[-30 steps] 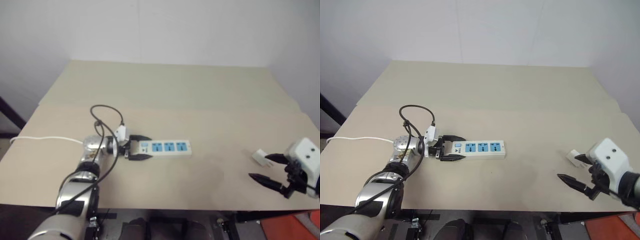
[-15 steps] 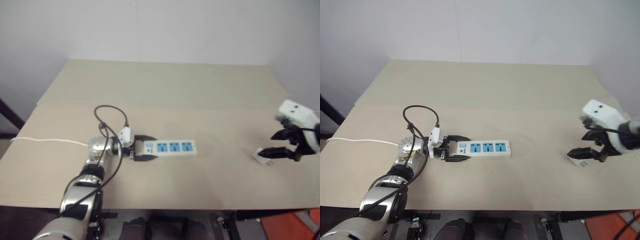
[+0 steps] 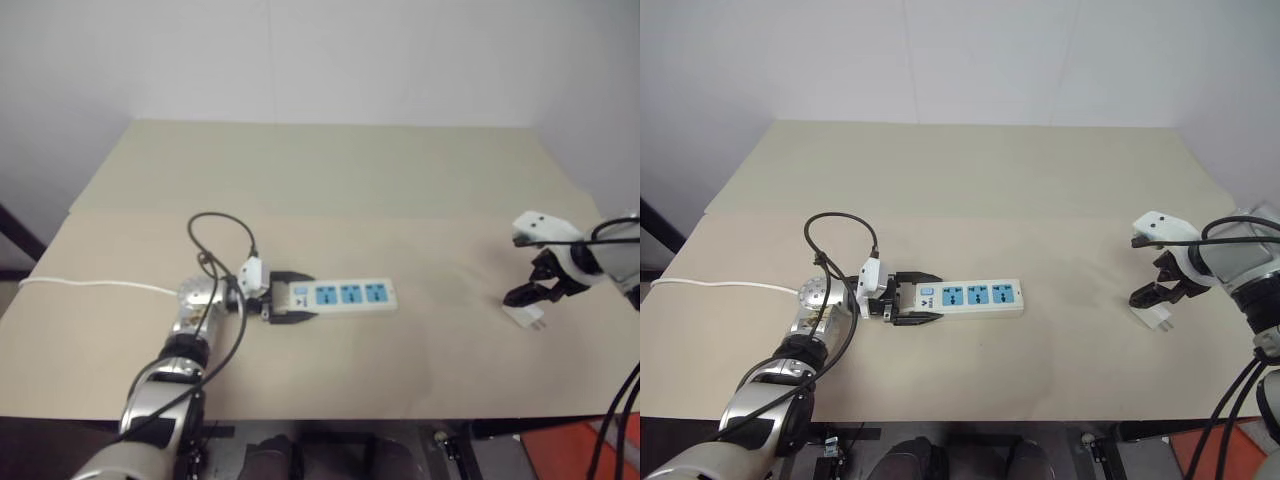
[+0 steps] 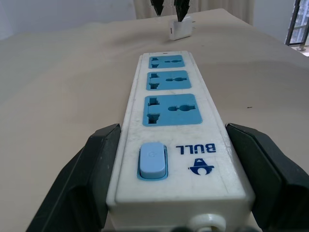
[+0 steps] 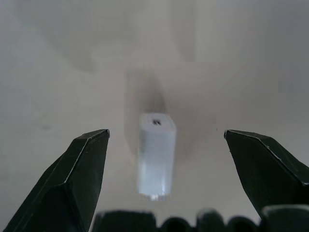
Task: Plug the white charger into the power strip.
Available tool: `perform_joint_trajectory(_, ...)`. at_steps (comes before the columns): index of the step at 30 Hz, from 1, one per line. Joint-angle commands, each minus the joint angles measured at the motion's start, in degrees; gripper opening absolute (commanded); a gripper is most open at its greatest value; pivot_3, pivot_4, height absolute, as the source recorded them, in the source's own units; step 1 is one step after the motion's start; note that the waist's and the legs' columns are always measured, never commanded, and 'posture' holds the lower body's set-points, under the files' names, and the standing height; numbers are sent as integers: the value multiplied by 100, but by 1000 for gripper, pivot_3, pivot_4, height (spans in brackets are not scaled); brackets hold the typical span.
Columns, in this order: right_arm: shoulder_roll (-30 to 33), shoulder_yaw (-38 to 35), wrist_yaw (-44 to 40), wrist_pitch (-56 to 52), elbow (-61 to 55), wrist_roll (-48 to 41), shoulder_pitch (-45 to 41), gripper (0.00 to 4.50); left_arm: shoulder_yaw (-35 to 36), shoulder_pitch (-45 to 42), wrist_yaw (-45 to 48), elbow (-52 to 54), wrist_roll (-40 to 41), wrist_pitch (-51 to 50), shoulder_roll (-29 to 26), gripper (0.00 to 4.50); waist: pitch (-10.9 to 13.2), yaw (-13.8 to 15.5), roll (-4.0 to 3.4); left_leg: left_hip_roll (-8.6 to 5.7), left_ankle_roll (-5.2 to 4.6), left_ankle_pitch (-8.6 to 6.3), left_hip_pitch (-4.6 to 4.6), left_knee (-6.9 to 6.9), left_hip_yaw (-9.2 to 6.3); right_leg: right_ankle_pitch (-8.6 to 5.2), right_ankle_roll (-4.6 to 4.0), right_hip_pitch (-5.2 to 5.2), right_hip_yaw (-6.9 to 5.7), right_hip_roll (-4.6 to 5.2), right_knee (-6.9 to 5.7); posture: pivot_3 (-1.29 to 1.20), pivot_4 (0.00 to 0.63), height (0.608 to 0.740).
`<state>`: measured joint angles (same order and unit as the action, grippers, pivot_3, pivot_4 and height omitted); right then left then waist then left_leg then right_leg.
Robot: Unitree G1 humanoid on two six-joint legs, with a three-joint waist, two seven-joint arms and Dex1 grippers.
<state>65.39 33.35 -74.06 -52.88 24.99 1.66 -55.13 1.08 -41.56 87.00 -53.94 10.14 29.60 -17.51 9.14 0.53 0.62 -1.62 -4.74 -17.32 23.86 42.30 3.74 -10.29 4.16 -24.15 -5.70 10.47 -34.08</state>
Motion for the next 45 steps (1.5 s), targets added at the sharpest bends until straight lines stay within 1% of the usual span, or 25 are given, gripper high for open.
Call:
perform_joint_trajectory(1,-27,-147,-165,140,200,236,-132,4500,-143,125,5,67,-2,-79,42,3262,-3,-18,-4,0,1,2,-1,0,0,0,0,0,0,0,0,0,150,740)
perform_joint_trajectory(13,-540,-264,-254,408,899,584,-175,4500,-167,178,-30,124,29,-91,-6,3262,-13,-25,-22,-1,3,4,-3,-1,0,0,0,1,1,0,-2,0,150,740)
perform_joint_trajectory(23,-750,-349,-260,631,1336,804,-218,4500,-191,296,-84,292,54,-170,-78,3262,-21,-75,-36,0,6,6,-3,-3,1,0,-1,2,1,-2,-3,0,150,740)
perform_joint_trajectory(26,-795,-377,-277,629,1342,817,-233,3932,-207,316,-98,311,60,-175,-83,3262,-23,-81,-40,0,7,7,-4,-3,1,0,-1,2,1,-2,-3,0,150,740)
perform_joint_trajectory(27,-827,-398,-255,634,1363,829,-250,3544,-212,317,-100,310,61,-175,-85,3262,-24,-85,-41,0,7,7,-4,-3,1,0,-1,2,1,-2,-4,0,150,740)
perform_joint_trajectory(30,-911,-404,-238,670,1457,917,-289,2578,-226,319,-102,310,67,-186,-85,3262,-25,-95,-42,0,7,7,-4,-3,1,0,0,3,1,-2,-4,0,150,740)
perform_joint_trajectory(33,-988,-399,-235,734,1582,1007,-298,1461,-236,314,-112,301,69,-191,-79,3262,-25,-99,-43,-1,7,8,-4,-3,1,0,0,4,1,-2,-4,0,150,740)
perform_joint_trajectory(34,-1003,-396,-245,744,1622,1031,-294,1184,-238,322,-113,312,71,-190,-84,3262,-26,-100,-43,-2,7,8,-4,-3,1,0,0,4,1,-2,-5,0,150,740)
perform_joint_trajectory(35,-1015,-392,-253,757,1661,1050,-296,1101,-241,325,-116,318,72,-190,-86,3262,-26,-101,-43,-1,6,8,-4,-3,1,0,0,4,1,-2,-6,0,150,740)
perform_joint_trajectory(41,-939,-452,-311,713,1585,1082,-330,1101,-241,342,-94,368,94,-218,-133,3262,-26,-103,-44,-2,6,8,-4,-3,1,0,0,6,0,-2,-6,0,150,740)
perform_joint_trajectory(43,-797,-535,-444,636,1192,1024,-310,1101,-240,346,-68,413,122,-254,-153,3262,-26,-112,-46,-2,6,8,-4,-4,1,0,0,5,0,-2,-7,0,150,740)
perform_joint_trajectory(45,-627,-718,-580,447,547,894,-289,1101,-243,321,8,436,158,-293,-180,3262,-26,-121,-56,-2,7,9,-4,-5,2,0,0,1,2,-2,-8,0,150,740)
